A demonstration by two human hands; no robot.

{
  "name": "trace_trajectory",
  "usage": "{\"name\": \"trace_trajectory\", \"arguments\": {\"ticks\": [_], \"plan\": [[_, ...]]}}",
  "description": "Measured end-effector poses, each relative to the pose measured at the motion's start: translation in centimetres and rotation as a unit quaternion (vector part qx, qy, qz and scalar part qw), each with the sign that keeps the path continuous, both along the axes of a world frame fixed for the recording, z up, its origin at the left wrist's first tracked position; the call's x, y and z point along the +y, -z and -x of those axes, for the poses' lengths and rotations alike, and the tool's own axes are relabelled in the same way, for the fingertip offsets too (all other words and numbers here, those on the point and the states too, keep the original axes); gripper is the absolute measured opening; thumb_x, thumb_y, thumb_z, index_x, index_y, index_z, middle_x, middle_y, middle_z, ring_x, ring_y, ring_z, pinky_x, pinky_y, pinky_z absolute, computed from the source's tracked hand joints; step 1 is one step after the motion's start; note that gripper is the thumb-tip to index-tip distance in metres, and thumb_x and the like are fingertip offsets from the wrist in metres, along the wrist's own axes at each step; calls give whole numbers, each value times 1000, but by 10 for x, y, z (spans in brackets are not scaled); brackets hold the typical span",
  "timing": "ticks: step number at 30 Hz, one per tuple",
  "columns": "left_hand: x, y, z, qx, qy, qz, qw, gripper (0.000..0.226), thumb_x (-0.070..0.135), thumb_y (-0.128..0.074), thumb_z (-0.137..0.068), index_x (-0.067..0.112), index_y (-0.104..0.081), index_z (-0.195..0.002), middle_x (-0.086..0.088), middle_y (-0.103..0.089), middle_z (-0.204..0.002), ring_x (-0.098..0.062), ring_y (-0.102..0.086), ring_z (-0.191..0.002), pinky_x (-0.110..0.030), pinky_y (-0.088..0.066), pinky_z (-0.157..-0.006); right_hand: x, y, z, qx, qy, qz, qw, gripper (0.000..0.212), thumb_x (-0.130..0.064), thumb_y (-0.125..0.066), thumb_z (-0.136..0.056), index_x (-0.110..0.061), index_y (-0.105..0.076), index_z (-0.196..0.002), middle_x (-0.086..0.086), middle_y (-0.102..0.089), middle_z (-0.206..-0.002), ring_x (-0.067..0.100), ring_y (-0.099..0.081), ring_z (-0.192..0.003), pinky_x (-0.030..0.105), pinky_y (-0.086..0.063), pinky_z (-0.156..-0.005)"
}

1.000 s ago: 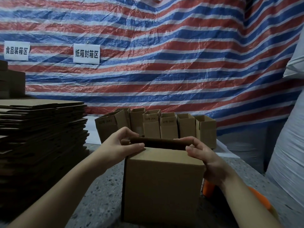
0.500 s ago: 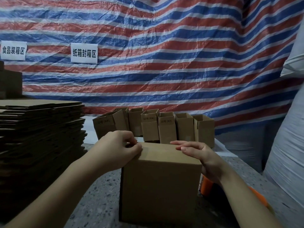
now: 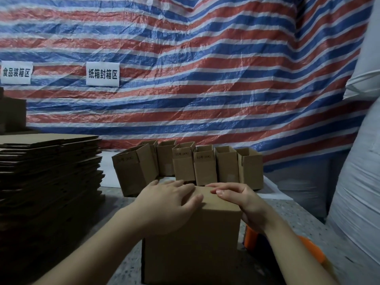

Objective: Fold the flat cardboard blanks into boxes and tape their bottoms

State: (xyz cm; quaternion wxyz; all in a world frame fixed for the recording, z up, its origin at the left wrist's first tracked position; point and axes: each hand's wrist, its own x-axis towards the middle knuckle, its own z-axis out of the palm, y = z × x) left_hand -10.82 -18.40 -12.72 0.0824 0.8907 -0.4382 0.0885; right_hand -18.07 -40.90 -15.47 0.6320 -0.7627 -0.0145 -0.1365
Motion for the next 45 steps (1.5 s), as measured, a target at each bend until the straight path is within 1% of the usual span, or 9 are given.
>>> {"name": "trace_trajectory", "arguments": {"ticks": [5, 8, 12, 16, 21, 24, 30, 38, 45], "plan": [[0, -2, 1, 12, -3, -15, 1000, 64, 67, -11, -97, 40, -21, -154, 10, -22, -163, -9, -17, -149, -46, -7, -120, -1, -1, 6, 13, 18, -28, 999, 41, -46, -74, -80, -22, -76, -113, 0, -65, -131, 23, -61, -121, 45, -51, -105], [1, -4, 2, 16, -5, -20, 1000, 63, 66, -11, -98, 40, -20, -155, 10, -21, -163, -10, -16, -149, -50, -5, -120, -14, -8, 20, 47, 151, 106, 982, 38, -56, -56, -93, -25, -69, -111, -5, -70, -113, 13, -66, -106, 42, -54, -98], [2, -4, 2, 17, -7, -25, 1000, 65, 67, -10, -97, 40, -20, -155, 10, -21, -163, -12, -18, -149, -54, -8, -120, -53, -7, 58, 263, 266, 430, 822, 48, -64, -54, -92, -18, -67, -90, -1, -60, -75, 14, -57, -68, 33, -47, -68], [0, -4, 0, 18, -17, -28, 999, 66, 68, -9, -96, 40, -20, -154, 10, -22, -163, -15, -21, -149, -55, -13, -117, -54, 8, 90, 417, 259, 466, 736, 62, -82, -50, -83, -21, -61, -77, -3, -58, -71, 12, -55, -64, 28, -39, -60], [-2, -3, 0, 17, -20, -26, 999, 64, 66, -11, -97, 39, -20, -155, 9, -21, -163, -15, -21, -149, -50, -21, -115, -41, 31, 100, 433, 258, 468, 725, 52, -72, -61, -83, -28, -59, -110, -5, -63, -100, 13, -61, -95, 31, -49, -87], [-2, -4, 1, 24, -19, -25, 999, 63, 64, -11, -98, 38, -20, -155, 8, -20, -163, -16, -21, -149, -49, -20, -116, -32, 41, 101, 392, 285, 508, 712, 59, -75, -60, -80, -32, -58, -120, -7, -64, -115, 16, -59, -111, 39, -41, -103], [-2, -4, 2, 31, -16, -24, 999, 62, 62, -12, -99, 36, -20, -155, 6, -19, -164, -18, -20, -149, -51, -17, -117, -26, 46, 99, 342, 319, 495, 732, 48, -64, -64, -85, -28, -63, -117, -5, -67, -111, 14, -63, -101, 30, -52, -89], [-4, -4, 1, 30, -17, -24, 999, 62, 61, -12, -99, 33, -24, -154, 6, -22, -163, -16, -22, -148, -54, -19, -117, -32, 49, 97, 273, 366, 514, 726, 39, -63, -54, -92, -24, -55, -87, -5, -65, -91, 16, -64, -85, 31, -50, -70], [-3, -1, 1, 27, -7, 4, 1000, 57, 62, -16, -97, 29, -44, -135, 5, -50, -140, -14, -47, -124, -50, -31, -107, -22, -37, 93, 49, 334, 206, 919, 44, -53, -66, -87, -10, -71, -84, 6, -74, -68, 19, -71, -60, 28, -53, -54]]}}
